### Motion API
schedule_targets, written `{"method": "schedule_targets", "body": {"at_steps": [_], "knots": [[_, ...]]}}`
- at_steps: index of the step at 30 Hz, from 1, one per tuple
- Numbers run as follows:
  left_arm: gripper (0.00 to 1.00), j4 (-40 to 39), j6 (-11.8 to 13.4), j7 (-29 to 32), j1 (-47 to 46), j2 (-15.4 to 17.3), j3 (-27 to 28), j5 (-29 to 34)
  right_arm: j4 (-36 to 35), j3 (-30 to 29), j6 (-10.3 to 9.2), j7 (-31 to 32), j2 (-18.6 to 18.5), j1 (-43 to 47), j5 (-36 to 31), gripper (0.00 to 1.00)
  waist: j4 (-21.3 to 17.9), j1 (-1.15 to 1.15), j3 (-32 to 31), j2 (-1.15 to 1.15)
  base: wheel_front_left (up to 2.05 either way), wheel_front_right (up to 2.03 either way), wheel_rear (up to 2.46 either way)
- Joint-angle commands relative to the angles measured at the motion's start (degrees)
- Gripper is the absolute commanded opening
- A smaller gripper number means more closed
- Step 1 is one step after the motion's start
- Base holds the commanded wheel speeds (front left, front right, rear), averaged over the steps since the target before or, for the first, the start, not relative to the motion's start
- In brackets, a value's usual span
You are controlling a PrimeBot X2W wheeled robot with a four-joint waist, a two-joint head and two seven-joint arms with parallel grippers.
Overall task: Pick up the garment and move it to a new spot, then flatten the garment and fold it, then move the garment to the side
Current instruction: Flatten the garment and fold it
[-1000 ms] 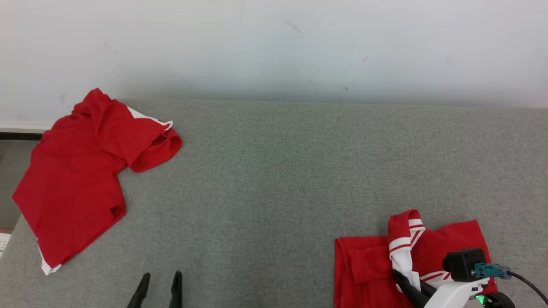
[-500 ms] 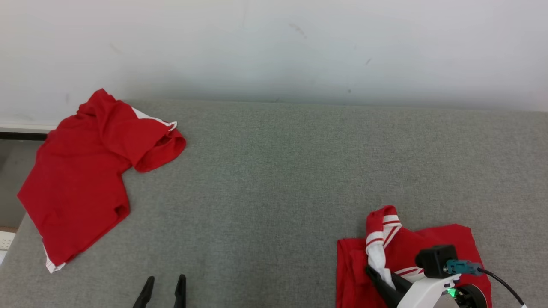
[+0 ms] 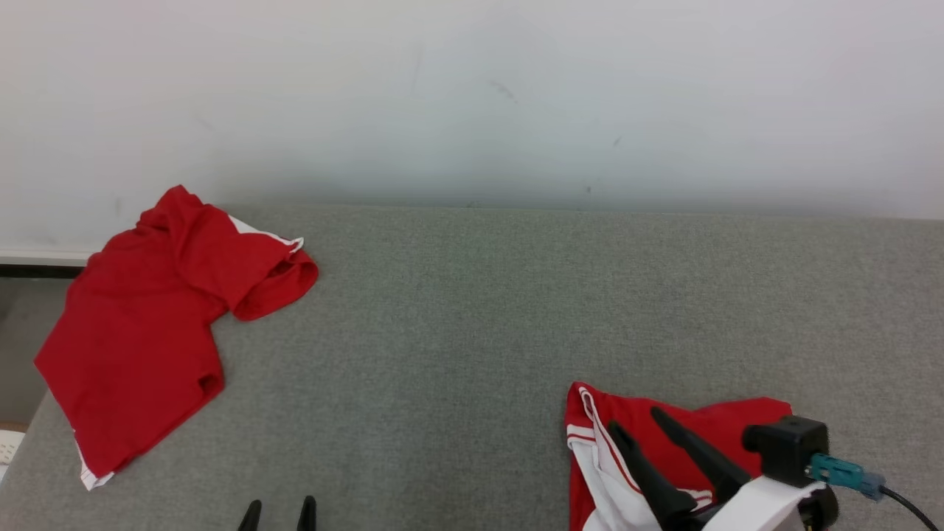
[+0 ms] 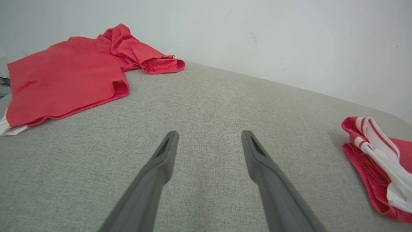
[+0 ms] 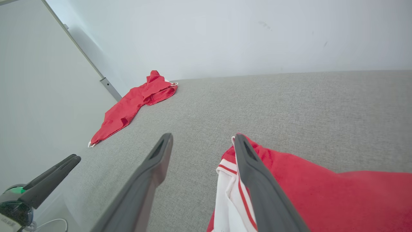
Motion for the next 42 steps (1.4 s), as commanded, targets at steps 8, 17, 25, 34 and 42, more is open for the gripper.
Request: {"method": "schedule_targets", "body": {"at_steps": [8,17,25,34,42], "knots": [[1.00,-0.8,0.5,0.0,1.6,0.2,0.6,0.4,-5.3,-9.6,-0.12,-8.3,-4.9,4.4,-7.7,1.00,-1.4,0.00,-1.5,0.00,0.00,0.00,0.00],[1.00,-1.5,0.3,0.0,1.9,0.2,2.3,1.8,2.2,-21.5,-0.12,-21.7,-7.9,10.4,-20.1,1.00,-1.6,0.00,-3.1,0.00,0.00,0.00,0.00],[1.00,-2.1,0.5,0.0,2.7,0.2,3.2,3.6,8.1,-25.2,-0.12,-27.4,-5.8,12.4,-25.9,1.00,-1.1,0.00,-4.7,0.00,0.00,0.00,0.00],[1.00,-2.1,0.5,0.0,3.2,0.2,2.9,4.4,7.1,-26.0,-0.12,-27.4,-2.3,17.3,-26.1,1.00,-0.4,0.00,-6.1,0.00,0.00,0.00,0.00],[1.00,-1.8,0.0,0.0,2.2,0.2,3.3,4.4,7.6,-25.4,-0.12,-27.4,-1.2,16.6,-26.0,1.00,-1.3,0.00,-5.6,0.00,0.00,0.00,0.00]]}}
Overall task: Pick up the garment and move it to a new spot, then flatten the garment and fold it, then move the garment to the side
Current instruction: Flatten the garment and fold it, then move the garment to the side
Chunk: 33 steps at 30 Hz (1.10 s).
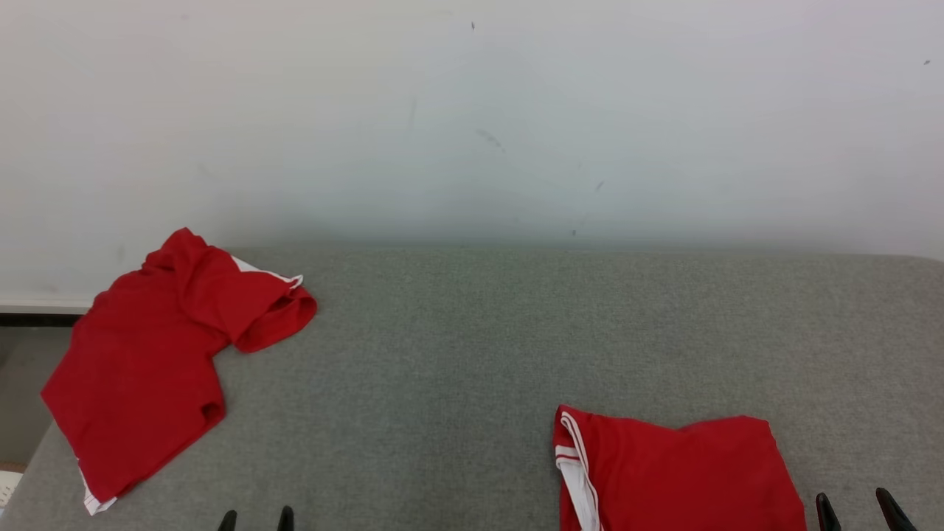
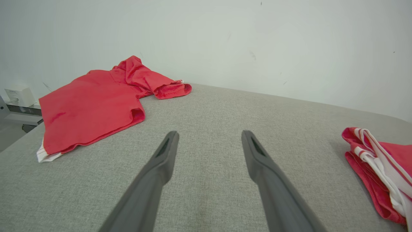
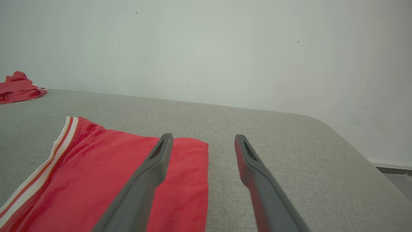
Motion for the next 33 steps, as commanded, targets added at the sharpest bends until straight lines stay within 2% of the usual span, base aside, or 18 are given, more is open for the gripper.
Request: {"method": "schedule_targets", "body": {"at_steps": [1,8,11,14,17,20,24,26,33], "knots": [[1.00,0.0,-0.1,0.0,-0.4,0.2,0.2,0.3,0.1,0.0,-0.12,-0.2,0.0,-0.6,0.2,1.00,-0.2,0.00,0.2,0.00,0.00,0.00,0.00],[1.00,0.1,-0.5,0.0,-0.8,0.2,0.5,-0.2,0.0,0.1,-0.12,-0.2,0.0,-1.7,1.2,1.00,-0.6,0.00,0.9,0.00,0.00,0.00,0.00],[1.00,0.2,-0.6,0.0,-0.7,0.2,0.3,-0.3,0.0,0.5,-0.13,-0.2,-1.4,-3.3,3.5,1.00,-1.0,0.00,1.4,0.00,0.00,0.00,0.00],[1.00,0.2,-0.6,0.0,-0.7,0.2,0.2,0.0,2.0,2.4,-0.13,-0.2,-4.2,-4.5,7.0,1.00,-1.1,0.00,1.7,0.00,0.00,0.00,0.00],[1.00,-0.1,-0.7,0.0,-1.0,0.2,0.4,0.1,3.1,5.2,-0.13,5.1,-9.0,-6.6,12.0,1.00,-1.2,0.00,2.4,0.00,0.00,0.00,0.00],[1.00,0.1,-0.8,0.0,-1.1,0.2,0.3,0.5,3.6,7.8,-0.13,14.1,-13.0,-8.0,17.5,1.00,-1.4,0.00,3.1,0.00,0.00,0.00,0.00],[1.00,0.4,-1.1,0.0,-1.7,0.2,0.2,1.3,3.7,11.3,-0.13,24.4,-16.1,-10.3,24.5,1.00,-1.2,0.00,4.3,0.00,0.00,0.00,0.00],[1.00,0.8,-1.1,0.0,-1.9,0.2,0.1,1.8,4.8,12.6,-0.13,28.2,-15.7,-11.4,28.1,1.00,-0.9,0.00,4.8,0.00,0.00,0.00,0.00],[1.00,1.5,-1.4,0.0,-3.1,0.3,-0.2,3.0,9.0,14.9,-0.13,32.9,-13.9,-15.3,35.5,1.00,0.2,0.00,6.3,0.00,0.00,0.00,0.00]]}}
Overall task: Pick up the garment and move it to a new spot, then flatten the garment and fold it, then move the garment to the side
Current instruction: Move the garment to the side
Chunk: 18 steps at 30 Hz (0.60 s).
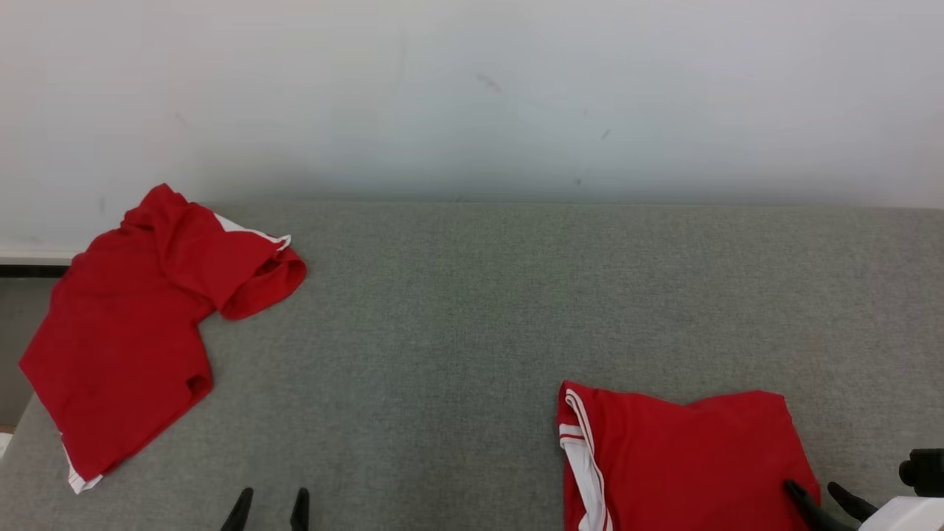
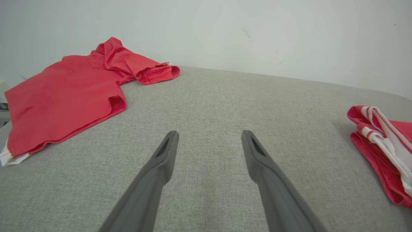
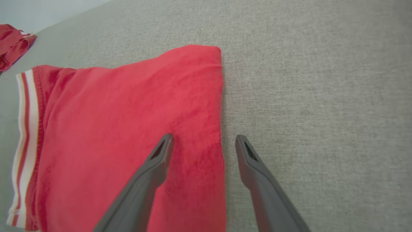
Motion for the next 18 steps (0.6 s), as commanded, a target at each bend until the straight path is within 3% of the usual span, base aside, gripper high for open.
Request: {"method": "schedule_targets", "body": {"at_steps": [1,15,16,17,18], "knots": [[1.00,0.2,-0.2,0.0,-0.5,0.4,0.2,0.7,1.1,0.3,-0.13,0.4,0.3,-1.3,0.9,1.00,0.4,0.00,0.5,0.00,0.00,0.00,0.00],[1.00,0.7,-0.4,0.0,-2.9,1.4,-0.6,1.1,13.0,6.3,-0.12,0.7,4.1,-9.3,6.7,1.00,2.5,0.00,3.1,0.00,0.00,0.00,0.00],[1.00,0.8,-0.4,0.0,-3.1,1.4,-0.7,1.1,13.1,7.0,-0.11,0.6,4.4,-9.7,7.1,0.81,2.7,0.00,3.1,0.00,0.00,0.00,0.00],[1.00,0.9,-0.4,0.0,-3.2,1.4,-0.9,1.0,13.0,7.8,-0.05,0.3,4.7,-10.1,7.8,0.32,3.0,0.00,3.0,0.00,0.00,0.00,0.00],[1.00,0.9,-0.4,0.0,-3.4,1.3,-1.0,0.9,12.8,8.4,-0.04,0.2,5.1,-10.4,8.8,0.00,3.2,0.00,3.0,0.00,0.00,0.00,0.00]]}}
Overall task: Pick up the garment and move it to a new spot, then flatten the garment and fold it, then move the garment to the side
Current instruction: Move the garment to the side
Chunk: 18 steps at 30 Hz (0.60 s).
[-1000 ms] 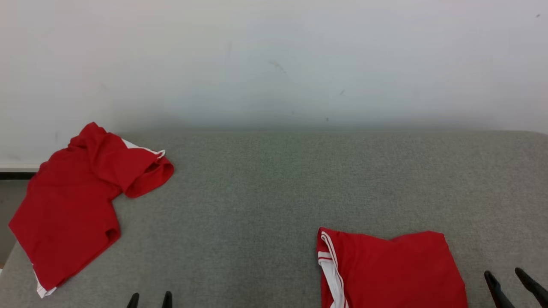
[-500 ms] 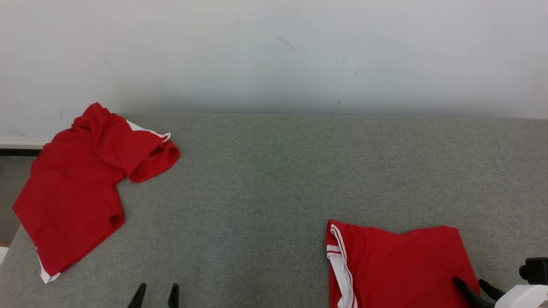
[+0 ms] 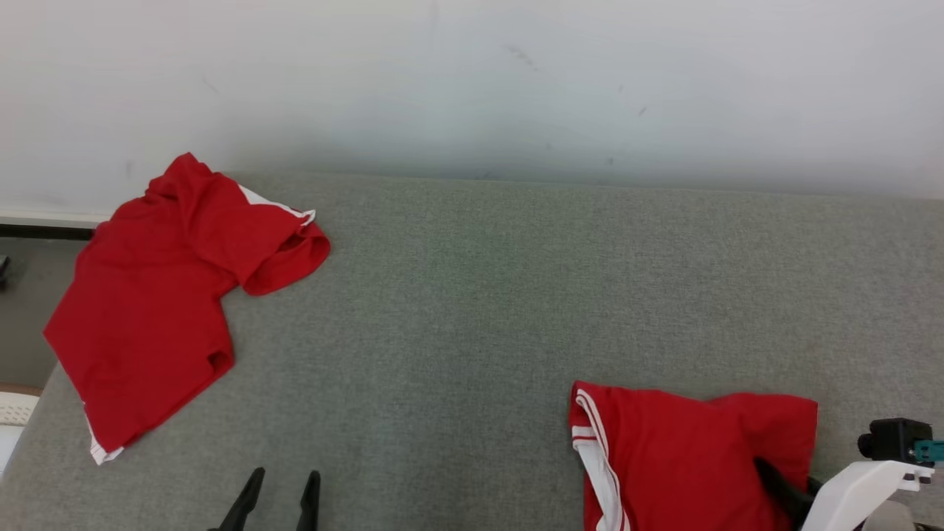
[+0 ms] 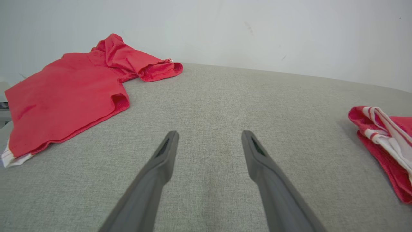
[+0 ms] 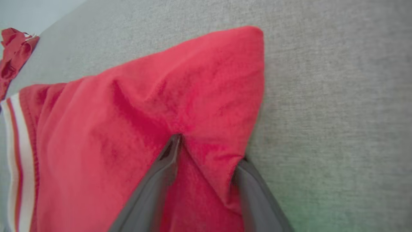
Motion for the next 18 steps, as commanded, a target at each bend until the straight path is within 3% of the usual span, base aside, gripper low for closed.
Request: {"method": "schedule_targets", "body": {"at_steps": [1,10,18], "knots": [[1.00,0.0,-0.1,0.0,-0.7,0.2,-0.1,0.5,-0.3,1.9,0.08,0.0,1.5,-0.5,1.2,0.00,0.5,0.00,-0.1,0.00,0.00,0.00,0.00],[1.00,0.0,0.0,0.0,0.3,-0.4,-0.6,-0.7,-3.8,9.0,0.07,-4.5,-2.2,-3.9,3.5,0.00,1.8,0.00,-0.6,0.00,0.00,0.00,0.00],[1.00,-0.7,0.0,0.0,-0.8,-0.6,-0.9,-0.9,0.8,10.1,0.05,-8.8,-6.1,-10.5,0.3,0.00,-0.7,0.00,2.0,0.00,0.00,0.00,0.00]]}}
